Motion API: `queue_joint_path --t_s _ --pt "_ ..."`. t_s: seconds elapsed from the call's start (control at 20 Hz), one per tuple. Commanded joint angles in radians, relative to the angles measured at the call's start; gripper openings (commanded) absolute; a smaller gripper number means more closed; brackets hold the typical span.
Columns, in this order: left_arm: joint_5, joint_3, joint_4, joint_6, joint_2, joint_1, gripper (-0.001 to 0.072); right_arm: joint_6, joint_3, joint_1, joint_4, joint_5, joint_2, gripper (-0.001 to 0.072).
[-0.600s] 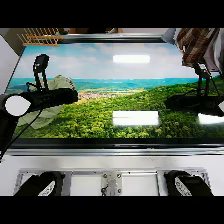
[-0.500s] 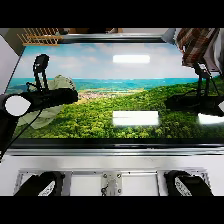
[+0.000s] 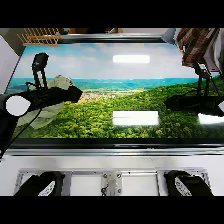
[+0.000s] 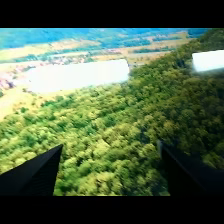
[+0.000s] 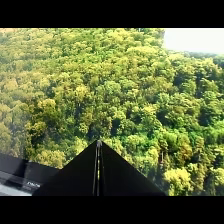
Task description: Fold the clothes and pants, and hang the long-sleeved shirts on hangers.
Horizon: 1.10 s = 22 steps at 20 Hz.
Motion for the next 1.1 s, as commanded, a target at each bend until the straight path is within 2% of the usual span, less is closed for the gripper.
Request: queue_joint_path --t_s 0.0,0.1,0.3,0.55,0.7,0.85,0.9,0.95,1.0,1.05 --pt "0.047 0.055 0.223 0.041 -0.061 0.059 0.0674 0.0 0.0 0.001 0.0 0.0 -0.001 0.0019" --pt "0.007 0.135 0.285 0.05 -0.179 0.143 0.0675 0.0 0.0 0.001 0.0 0.0 0.0 0.0019" --pt "0.006 0.286 0.284 0.055 -0.473 0.254 0.0675 0.0 0.0 0.001 0.0 0.0 0.0 0.0019" --pt "0.007 0.432 0.284 0.056 -0.782 0.26 0.0675 0.0 0.0 0.001 0.0 0.0 0.0 0.0019" --pt "-0.005 0.516 0.28 0.056 -0.881 0.257 0.0675 0.0 0.0 0.001 0.0 0.0 0.0 0.0019" --pt "-0.092 0.586 0.282 0.056 -0.93 0.246 0.0672 0.0 0.0 0.001 0.0 0.0 -0.001 0.0019" --pt "-0.108 0.598 0.283 0.046 -0.932 0.243 0.0532 0.0 0.0 0.001 0.0 0.0 -0.001 0.0019" --pt "-0.129 0.612 0.28 0.044 -0.931 0.235 0.0217 0.0 0.0 0.001 0.0 0.0 -0.001 0.0019" --pt "-0.153 0.636 0.279 0.041 -0.928 0.22 0.0008 0.0 0.0 0.001 0.0 0.0 0.0 0.0019" --pt "-0.169 0.658 0.279 0.041 -0.918 0.207 0.0006 0.0 0.0 0.001 0.0 0.0 -0.001 0.0019"
